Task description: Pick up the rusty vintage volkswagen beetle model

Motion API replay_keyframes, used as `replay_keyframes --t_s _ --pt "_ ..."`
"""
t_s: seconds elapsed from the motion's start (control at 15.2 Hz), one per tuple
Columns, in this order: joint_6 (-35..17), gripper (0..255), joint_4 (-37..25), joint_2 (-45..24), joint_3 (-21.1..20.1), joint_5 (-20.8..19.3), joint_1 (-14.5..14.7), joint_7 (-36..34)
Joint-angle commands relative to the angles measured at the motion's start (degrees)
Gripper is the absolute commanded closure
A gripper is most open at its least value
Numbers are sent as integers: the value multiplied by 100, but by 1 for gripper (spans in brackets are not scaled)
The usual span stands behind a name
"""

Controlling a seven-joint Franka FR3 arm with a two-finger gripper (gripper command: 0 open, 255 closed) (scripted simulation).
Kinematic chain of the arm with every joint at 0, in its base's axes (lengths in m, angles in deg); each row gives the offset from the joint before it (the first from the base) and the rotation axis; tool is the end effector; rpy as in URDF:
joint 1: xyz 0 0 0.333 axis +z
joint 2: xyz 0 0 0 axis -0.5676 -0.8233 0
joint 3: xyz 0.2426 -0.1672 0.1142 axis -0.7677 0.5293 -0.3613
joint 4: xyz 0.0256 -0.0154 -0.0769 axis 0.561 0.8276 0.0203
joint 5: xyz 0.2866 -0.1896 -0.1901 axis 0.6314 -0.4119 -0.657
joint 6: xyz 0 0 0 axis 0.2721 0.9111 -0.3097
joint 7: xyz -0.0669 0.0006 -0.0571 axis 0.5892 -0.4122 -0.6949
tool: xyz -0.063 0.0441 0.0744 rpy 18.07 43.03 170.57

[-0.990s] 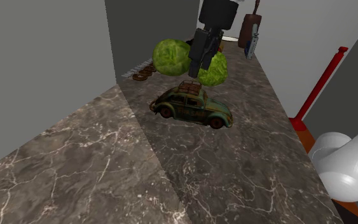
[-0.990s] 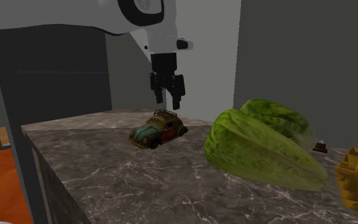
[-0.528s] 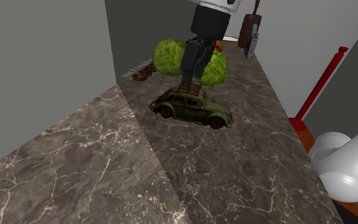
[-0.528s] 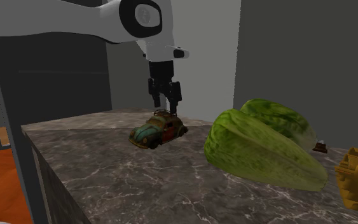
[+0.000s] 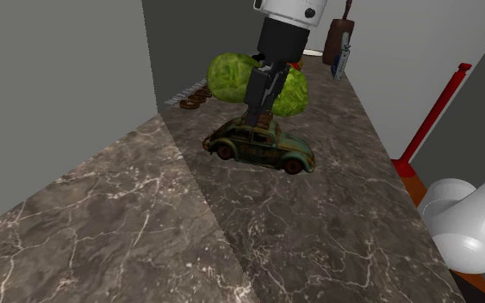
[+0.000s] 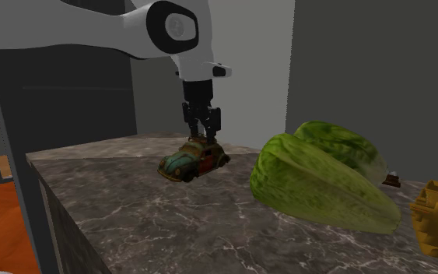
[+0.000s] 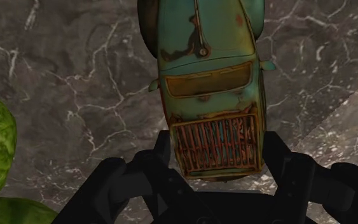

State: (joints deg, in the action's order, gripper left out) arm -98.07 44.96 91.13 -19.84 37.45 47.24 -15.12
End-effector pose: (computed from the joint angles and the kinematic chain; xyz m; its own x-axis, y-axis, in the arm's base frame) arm 0.3402 0.2938 0.6682 0.9018 0.4098 0.1371 0.4229 -0.9021 -0.0859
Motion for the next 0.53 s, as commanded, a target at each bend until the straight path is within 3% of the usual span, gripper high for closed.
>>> replay_keyframes --t_s 0.0,0.46 --pt "8 255 10 -3 -2 1 1 -1" --pt "233 255 -308 -97 -2 -33 -14 -41"
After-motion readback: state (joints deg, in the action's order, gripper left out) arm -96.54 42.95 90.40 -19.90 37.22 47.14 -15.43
